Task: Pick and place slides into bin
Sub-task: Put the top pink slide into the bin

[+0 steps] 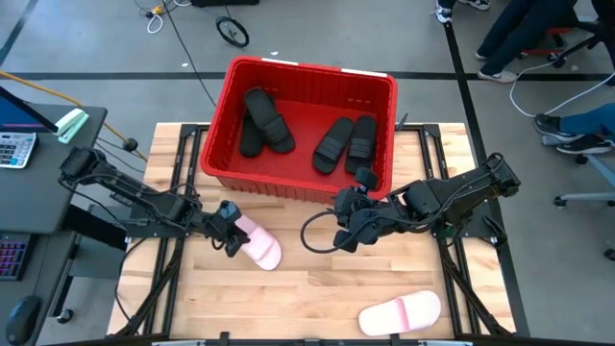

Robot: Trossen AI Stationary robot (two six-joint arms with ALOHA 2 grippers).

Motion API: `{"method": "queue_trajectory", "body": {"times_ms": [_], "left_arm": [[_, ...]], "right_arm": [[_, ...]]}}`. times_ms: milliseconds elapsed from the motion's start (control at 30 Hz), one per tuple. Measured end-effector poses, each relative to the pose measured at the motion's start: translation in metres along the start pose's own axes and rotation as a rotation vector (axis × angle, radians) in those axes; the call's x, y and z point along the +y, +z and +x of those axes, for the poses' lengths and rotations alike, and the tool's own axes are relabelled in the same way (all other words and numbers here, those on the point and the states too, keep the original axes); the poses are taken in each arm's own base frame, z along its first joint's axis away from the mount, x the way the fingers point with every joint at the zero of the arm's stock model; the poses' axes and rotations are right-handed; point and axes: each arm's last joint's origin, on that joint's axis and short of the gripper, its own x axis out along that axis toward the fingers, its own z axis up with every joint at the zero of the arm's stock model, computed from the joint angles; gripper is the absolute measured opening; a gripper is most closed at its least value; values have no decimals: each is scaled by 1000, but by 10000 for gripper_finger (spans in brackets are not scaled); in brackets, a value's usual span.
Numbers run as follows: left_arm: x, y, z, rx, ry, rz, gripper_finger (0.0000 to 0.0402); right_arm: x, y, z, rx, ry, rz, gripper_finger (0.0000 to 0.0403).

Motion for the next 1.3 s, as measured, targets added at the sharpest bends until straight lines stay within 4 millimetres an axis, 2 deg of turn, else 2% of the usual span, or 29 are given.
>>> {"method": "queue_trajectory", "body": {"times_ms": [167, 367, 600, 867, 1067, 1300], "left_arm": [[-1, 2, 1, 22, -29, -13, 180], [0, -1, 12, 47, 4, -7, 184], [-10, 1, 27, 14, -78, 5, 141], [-13, 2, 28, 4, -108, 16, 16], [-20, 7, 26, -51, -181, 35, 12], [-54, 30, 14, -193, -348, 87, 11]], "right_arm": [[0, 0, 0, 0, 0, 0, 128], [0, 0, 0, 0, 0, 0, 128], [0, 0, 0, 0, 0, 0, 128], [0, 0, 0, 0, 0, 0, 128], [0, 0, 0, 0, 0, 0, 128], [0, 0, 0, 0, 0, 0, 128]]}}
